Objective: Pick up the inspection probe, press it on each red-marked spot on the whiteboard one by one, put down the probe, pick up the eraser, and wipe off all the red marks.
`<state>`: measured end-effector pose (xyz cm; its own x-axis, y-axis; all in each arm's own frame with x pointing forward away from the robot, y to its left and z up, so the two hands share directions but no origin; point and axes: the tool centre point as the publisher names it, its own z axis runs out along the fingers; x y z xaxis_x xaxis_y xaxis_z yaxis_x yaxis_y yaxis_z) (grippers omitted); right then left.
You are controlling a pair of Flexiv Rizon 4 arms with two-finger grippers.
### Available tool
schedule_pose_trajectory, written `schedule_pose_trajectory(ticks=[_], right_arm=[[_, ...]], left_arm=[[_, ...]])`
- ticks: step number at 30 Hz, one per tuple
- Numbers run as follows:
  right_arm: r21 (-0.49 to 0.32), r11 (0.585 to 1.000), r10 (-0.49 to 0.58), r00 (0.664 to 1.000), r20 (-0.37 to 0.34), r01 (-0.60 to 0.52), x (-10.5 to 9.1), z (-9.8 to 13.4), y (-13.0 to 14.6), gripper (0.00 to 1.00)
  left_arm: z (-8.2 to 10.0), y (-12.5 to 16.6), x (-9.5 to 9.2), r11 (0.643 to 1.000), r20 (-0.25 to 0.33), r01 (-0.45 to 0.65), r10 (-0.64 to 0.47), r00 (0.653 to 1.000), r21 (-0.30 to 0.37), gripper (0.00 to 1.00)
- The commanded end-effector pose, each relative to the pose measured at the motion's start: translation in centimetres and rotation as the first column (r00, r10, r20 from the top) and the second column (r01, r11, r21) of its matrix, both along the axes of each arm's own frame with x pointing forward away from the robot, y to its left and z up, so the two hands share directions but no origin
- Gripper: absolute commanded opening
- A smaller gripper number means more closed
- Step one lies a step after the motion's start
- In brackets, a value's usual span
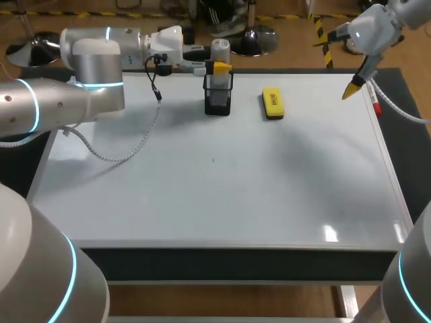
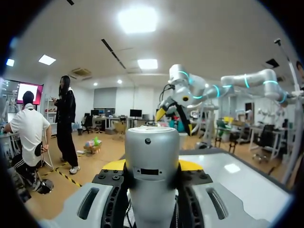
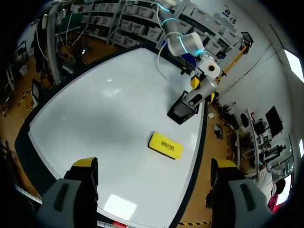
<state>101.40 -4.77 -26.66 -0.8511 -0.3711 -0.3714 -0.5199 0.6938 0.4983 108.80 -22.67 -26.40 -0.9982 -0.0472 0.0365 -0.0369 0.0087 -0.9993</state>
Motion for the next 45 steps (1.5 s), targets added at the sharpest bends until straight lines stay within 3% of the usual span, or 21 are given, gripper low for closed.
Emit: schedule_pose_trajectory(ticks=[1, 7, 8, 11, 13, 14, 15, 16, 22, 26, 28, 45], right_arm=[[-0.005, 1.000, 0.001, 1.000, 0.000, -0.001, 0.0, 0.0, 0.0, 1.00], [-0.005, 1.000, 0.001, 1.000, 0.000, -0.001, 0.0, 0.0, 0.0, 1.00], [-0.005, 1.000, 0.001, 1.000, 0.000, -0.001, 0.0, 0.0, 0.0, 1.00], [-0.005, 1.000, 0.001, 1.000, 0.000, -0.001, 0.0, 0.0, 0.0, 1.00], [-0.005, 1.000, 0.001, 1.000, 0.000, -0.001, 0.0, 0.0, 0.0, 1.00], [-0.005, 1.000, 0.001, 1.000, 0.000, -0.001, 0.0, 0.0, 0.0, 1.00], [-0.005, 1.000, 0.001, 1.000, 0.000, -0.001, 0.0, 0.0, 0.0, 1.00], [-0.005, 1.000, 0.001, 1.000, 0.000, -0.001, 0.0, 0.0, 0.0, 1.00], [-0.005, 1.000, 0.001, 1.000, 0.000, -0.001, 0.0, 0.0, 0.0, 1.00], [-0.005, 1.000, 0.001, 1.000, 0.000, -0.001, 0.0, 0.0, 0.0, 1.00], [-0.005, 1.000, 0.001, 1.000, 0.000, -0.001, 0.0, 0.0, 0.0, 1.00], [-0.005, 1.000, 0.001, 1.000, 0.000, -0.001, 0.0, 0.0, 0.0, 1.00]], left_arm=[[-0.3, -0.2, 0.3, 1.000, -0.008, 0.002, -0.002, 1.000, -0.002, 0.00], [-0.7, -0.2, 0.4, 1.000, -0.012, 0.002, -0.002, 1.000, 0.000, 0.00], [-0.7, -0.3, 0.5, 1.000, -0.011, 0.002, -0.002, 1.000, 0.000, 0.06], [-0.7, -0.2, 0.5, 1.000, -0.009, 0.001, -0.001, 1.000, -0.001, 0.45], [-0.6, -0.2, 0.6, 1.000, -0.006, 0.002, -0.002, 1.000, -0.005, 0.53], [-0.4, -0.1, 0.6, 1.000, -0.005, 0.002, -0.002, 1.000, -0.007, 0.65], [-0.3, -0.1, 0.6, 1.000, -0.001, 0.003, -0.003, 1.000, -0.009, 0.87], [-0.2, 0.0, 0.6, 1.000, 0.002, 0.003, -0.003, 1.000, -0.009, 1.00], [0.8, 0.7, 0.9, 1.000, 0.040, -0.023, 0.023, 0.999, 0.002, 1.00], [1.4, 1.6, 1.0, 0.998, 0.104, -0.044, 0.040, 0.994, 0.034, 1.00], [1.5, 2.1, 0.9, 0.996, 0.169, -0.056, 0.043, 0.985, 0.069, 1.00], [2.8, 8.5, 0.4, 0.970, 0.369, -0.135, 0.052, 0.928, 0.201, 1.00]])
